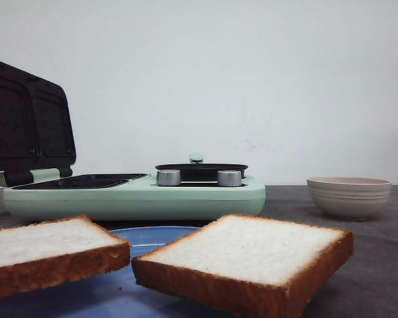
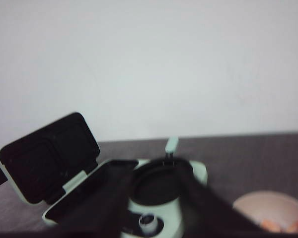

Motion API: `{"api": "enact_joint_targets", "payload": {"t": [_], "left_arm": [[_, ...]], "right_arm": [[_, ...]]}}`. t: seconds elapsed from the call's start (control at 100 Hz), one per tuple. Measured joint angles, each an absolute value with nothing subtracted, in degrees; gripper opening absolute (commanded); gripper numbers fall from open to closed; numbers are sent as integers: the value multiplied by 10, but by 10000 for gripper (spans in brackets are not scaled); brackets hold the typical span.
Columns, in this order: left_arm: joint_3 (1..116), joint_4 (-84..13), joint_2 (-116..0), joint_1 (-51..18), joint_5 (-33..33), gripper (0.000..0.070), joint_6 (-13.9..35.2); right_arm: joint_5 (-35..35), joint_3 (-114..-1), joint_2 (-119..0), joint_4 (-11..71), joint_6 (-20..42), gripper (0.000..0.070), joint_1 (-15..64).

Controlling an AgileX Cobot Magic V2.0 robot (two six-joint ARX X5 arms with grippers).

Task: Make breakfast with bread and shrimp
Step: 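Reach the left gripper down and grasp the nearer bread slice's crust edge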

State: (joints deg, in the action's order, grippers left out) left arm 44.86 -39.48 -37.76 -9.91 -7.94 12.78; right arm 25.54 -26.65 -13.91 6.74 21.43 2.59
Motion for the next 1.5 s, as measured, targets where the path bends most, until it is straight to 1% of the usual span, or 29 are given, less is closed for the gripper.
{"api": "enact_joint_targets", "payload": {"t": [0.08, 0.16, 0.27, 0.34, 0.46, 0.54, 0.58, 0.64, 0.69, 0.85, 1.05, 1.33, 1.5], "left_arm": [[448, -432, -397, -99, -96, 238, 128], [448, -449, -416, -99, -122, 235, 128], [448, -467, -451, -99, -179, 232, 129], [448, -487, -483, -100, -209, 232, 129], [448, -508, -538, -100, -234, 234, 128], [448, -509, -572, -100, -255, 245, 124], [448, -511, -588, -100, -262, 260, 119], [448, -517, -614, -100, -267, 329, 110], [448, -524, -635, -100, -268, 367, 100], [448, -524, -688, -104, -268, 366, 69], [448, -509, -745, -104, -275, 367, 42], [448, -480, -832, -104, -375, 367, 28], [448, -479, -864, -104, -389, 366, 24]], "right_arm": [[255, -267, -139, 86, 224, 348, 26], [255, -267, -139, 95, 228, 352, 26], [256, -267, -144, 104, 236, 409, 26], [269, -267, -152, 115, 243, 415, 26], [299, -267, -167, 141, 248, 420, 26], [305, -267, -169, 156, 250, 443, 29], [310, -266, -169, 159, 250, 443, 31], [315, -266, -169, 159, 250, 443, 35], [315, -267, -169, 158, 251, 443, 41], [315, -280, -169, 161, 252, 442, 57], [315, -315, -169, 156, 244, 441, 76], [315, -325, -172, 156, 238, 441, 98], [315, -329, -184, 148, 238, 440, 105]]}}
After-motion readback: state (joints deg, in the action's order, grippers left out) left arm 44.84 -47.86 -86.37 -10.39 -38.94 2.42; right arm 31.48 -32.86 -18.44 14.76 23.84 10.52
